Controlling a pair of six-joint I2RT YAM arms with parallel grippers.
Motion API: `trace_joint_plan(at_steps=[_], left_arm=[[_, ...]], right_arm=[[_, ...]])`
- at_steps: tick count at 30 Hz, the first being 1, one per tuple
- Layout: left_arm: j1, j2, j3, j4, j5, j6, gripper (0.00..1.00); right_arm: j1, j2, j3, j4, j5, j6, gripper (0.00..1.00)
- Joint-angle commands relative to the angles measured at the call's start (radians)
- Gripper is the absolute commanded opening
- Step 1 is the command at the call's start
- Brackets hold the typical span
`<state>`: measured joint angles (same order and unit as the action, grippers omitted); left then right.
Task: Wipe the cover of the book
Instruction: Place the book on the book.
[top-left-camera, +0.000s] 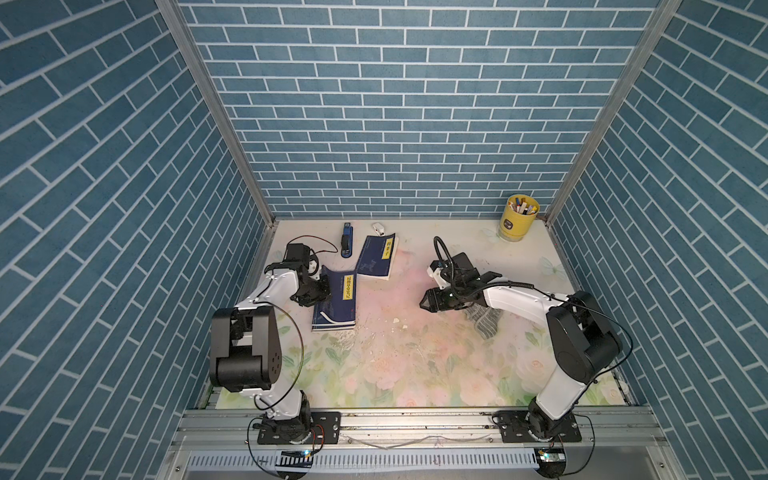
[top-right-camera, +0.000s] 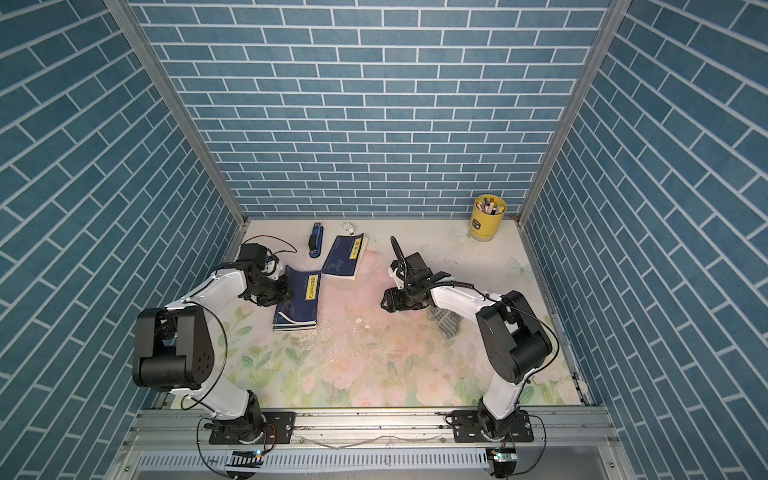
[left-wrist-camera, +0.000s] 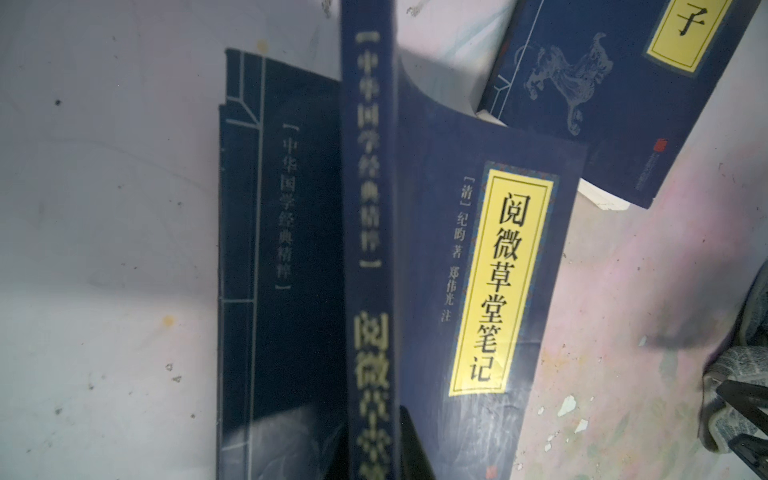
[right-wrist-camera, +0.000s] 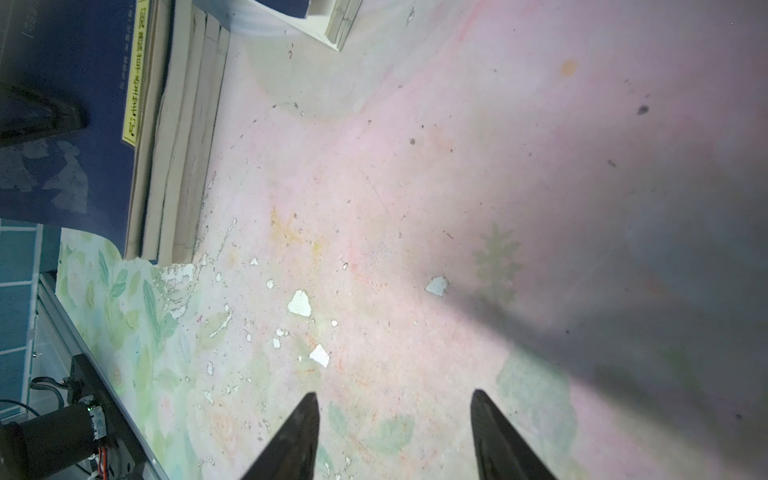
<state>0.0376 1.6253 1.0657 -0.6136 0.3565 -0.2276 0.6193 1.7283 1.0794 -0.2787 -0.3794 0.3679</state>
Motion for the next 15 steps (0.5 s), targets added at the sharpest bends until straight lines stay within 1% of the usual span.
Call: trace_joint_plan(at_steps=[1,9,15], left_arm=[[-0.007,-0.001,-0.022,-0.038,-0.060,0.014,0.18],[-0.007,0.002,-0.006,-0.044,-0.154,0.020,0.31],[-0.007,0.005,-0.001,-0.044,-0.196,0.024,0.36]], right_arm=[[-0.003,-0.004,-0.006,0.000,-0.013,-0.034,0.59],[-0.004,-0.003,-0.006,0.000,-0.013,-0.032,0.59],[-0.004,-0.005,-0.006,-0.004,-0.012,-0.035,0.59]])
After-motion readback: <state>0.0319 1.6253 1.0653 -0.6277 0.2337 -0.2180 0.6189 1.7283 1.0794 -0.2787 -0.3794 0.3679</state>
